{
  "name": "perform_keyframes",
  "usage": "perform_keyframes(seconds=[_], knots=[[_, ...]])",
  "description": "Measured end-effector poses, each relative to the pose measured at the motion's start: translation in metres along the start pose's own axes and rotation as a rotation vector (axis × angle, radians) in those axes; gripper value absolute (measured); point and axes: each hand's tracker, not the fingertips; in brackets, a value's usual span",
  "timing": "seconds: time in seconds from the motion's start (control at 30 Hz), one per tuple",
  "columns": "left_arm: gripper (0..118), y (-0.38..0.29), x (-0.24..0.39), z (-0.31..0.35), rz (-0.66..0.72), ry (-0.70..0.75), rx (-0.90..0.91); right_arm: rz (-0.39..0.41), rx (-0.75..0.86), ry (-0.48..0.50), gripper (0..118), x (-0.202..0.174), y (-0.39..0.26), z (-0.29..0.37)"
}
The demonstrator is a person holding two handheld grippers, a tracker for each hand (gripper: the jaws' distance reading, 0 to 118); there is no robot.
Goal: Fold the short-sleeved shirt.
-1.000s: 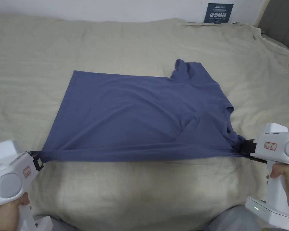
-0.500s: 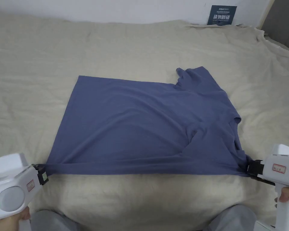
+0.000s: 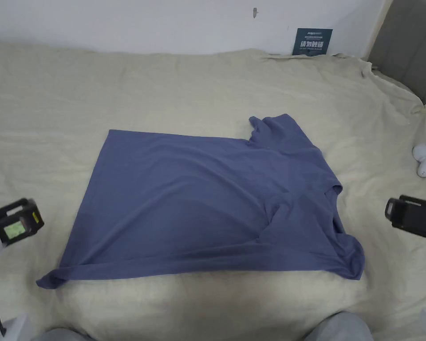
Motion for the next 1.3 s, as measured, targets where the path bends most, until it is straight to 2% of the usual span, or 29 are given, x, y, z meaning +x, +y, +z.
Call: perform_keyframes(seconds=[0.1, 0.27, 0.5, 0.57, 0.6, 0.67, 0.7, 0.77, 0.83, 0.87, 0.9, 0.93, 1.3], knots=[[118, 0.014, 0.033, 0.016, -0.064, -0.086, 0.11, 0.039, 0.196, 0.052, 101, -0.014, 0.009, 0.024], [118, 0.008, 0.082, 0.029, -0.117, -0.207, 0.206, 0.038, 0.368, 0.1, 101, -0.044, 0.0, 0.045], [115, -0.023, 0.108, 0.035, -0.197, -0.273, 0.243, 0.053, 0.357, 0.131, 101, -0.079, -0.025, 0.054], [108, -0.028, 0.11, 0.039, -0.198, -0.291, 0.251, 0.054, 0.368, 0.142, 100, -0.085, -0.031, 0.055], [99, -0.031, 0.111, 0.041, -0.201, -0.3, 0.257, 0.054, 0.373, 0.148, 100, -0.087, -0.033, 0.056], [79, -0.035, 0.111, 0.039, -0.212, -0.305, 0.261, 0.056, 0.385, 0.174, 91, -0.091, -0.037, 0.059], [70, -0.036, 0.112, 0.039, -0.22, -0.307, 0.255, 0.057, 0.389, 0.181, 77, -0.093, -0.039, 0.061], [41, -0.038, 0.113, 0.04, -0.229, -0.311, 0.249, 0.065, 0.392, 0.19, 51, -0.098, -0.041, 0.063], [13, -0.039, 0.114, 0.041, -0.233, -0.312, 0.247, 0.081, 0.395, 0.192, 19, -0.101, -0.042, 0.065], [7, -0.039, 0.113, 0.042, -0.234, -0.312, 0.25, 0.082, 0.392, 0.194, 7, -0.102, -0.042, 0.064], [3, -0.039, 0.114, 0.044, -0.235, -0.314, 0.25, 0.077, 0.392, 0.19, 2, -0.102, -0.042, 0.064], [0, -0.039, 0.114, 0.044, -0.234, -0.316, 0.247, 0.073, 0.391, 0.192, 1, -0.102, -0.043, 0.065], [0, -0.046, 0.11, 0.042, -0.206, -0.31, 0.22, 0.031, 0.336, 0.181, 0, -0.093, -0.043, 0.06]])
